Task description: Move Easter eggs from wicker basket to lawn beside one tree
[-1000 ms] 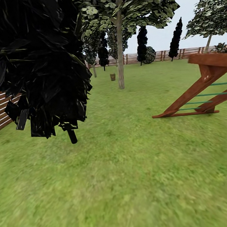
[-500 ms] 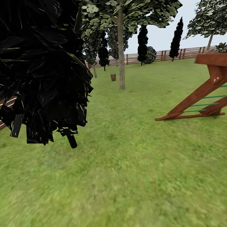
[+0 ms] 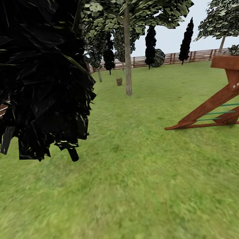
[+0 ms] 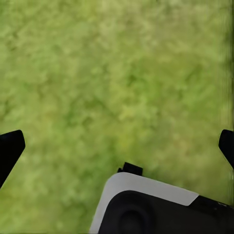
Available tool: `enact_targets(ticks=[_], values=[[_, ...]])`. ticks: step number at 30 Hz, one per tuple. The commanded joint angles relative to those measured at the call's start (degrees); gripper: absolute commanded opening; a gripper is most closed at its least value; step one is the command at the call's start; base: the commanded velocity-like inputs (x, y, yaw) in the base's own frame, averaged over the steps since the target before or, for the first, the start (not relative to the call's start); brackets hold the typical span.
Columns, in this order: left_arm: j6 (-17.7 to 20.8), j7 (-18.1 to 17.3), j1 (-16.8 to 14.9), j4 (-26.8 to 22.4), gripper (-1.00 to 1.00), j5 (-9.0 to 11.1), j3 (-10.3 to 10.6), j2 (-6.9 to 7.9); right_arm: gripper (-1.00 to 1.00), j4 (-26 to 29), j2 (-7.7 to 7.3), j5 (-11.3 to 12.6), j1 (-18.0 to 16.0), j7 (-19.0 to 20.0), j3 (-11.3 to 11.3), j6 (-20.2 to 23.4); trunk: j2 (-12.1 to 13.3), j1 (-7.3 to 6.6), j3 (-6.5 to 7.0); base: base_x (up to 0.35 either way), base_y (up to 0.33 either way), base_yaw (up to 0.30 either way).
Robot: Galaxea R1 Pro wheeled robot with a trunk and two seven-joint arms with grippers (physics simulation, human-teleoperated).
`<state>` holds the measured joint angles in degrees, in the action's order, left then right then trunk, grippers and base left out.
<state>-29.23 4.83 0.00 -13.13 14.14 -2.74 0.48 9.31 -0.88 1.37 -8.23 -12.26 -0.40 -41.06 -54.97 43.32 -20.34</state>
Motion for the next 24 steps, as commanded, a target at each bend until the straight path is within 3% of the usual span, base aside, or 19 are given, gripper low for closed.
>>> enact_targets(ticks=[1, 12, 21, 24], values=[[-0.10, 0.09, 0.00, -0.06, 1.00, -0.25, -0.23, -0.03, 1.00, 1.01, -0.02, 0.17, -0.03, 0.04, -0.03, -0.17, -0.03, 0.04, -0.06, 0.305, -0.191, 0.000], [-0.06, 0.18, 0.00, -0.06, 1.00, -0.13, -0.33, 0.10, 1.00, 2.58, -0.48, 0.11, -0.03, 0.04, -0.29, -0.67, -0.03, 0.04, -0.06, 0.302, -0.200, 0.000], [0.04, 0.13, 0.00, -0.06, 1.00, -0.16, -0.33, 0.08, 1.00, 0.00, -0.73, 0.08, -0.03, 0.04, -0.30, -0.68, -0.03, 0.04, -0.06, 0.302, -0.182, 0.000], [0.03, 0.10, 0.00, -0.05, 1.00, -0.21, -0.28, 0.06, 1.00, -0.20, -1.84, 0.11, -0.03, 0.04, -0.30, -0.68, -0.03, 0.04, -0.06, 0.306, -0.144, 0.000]])
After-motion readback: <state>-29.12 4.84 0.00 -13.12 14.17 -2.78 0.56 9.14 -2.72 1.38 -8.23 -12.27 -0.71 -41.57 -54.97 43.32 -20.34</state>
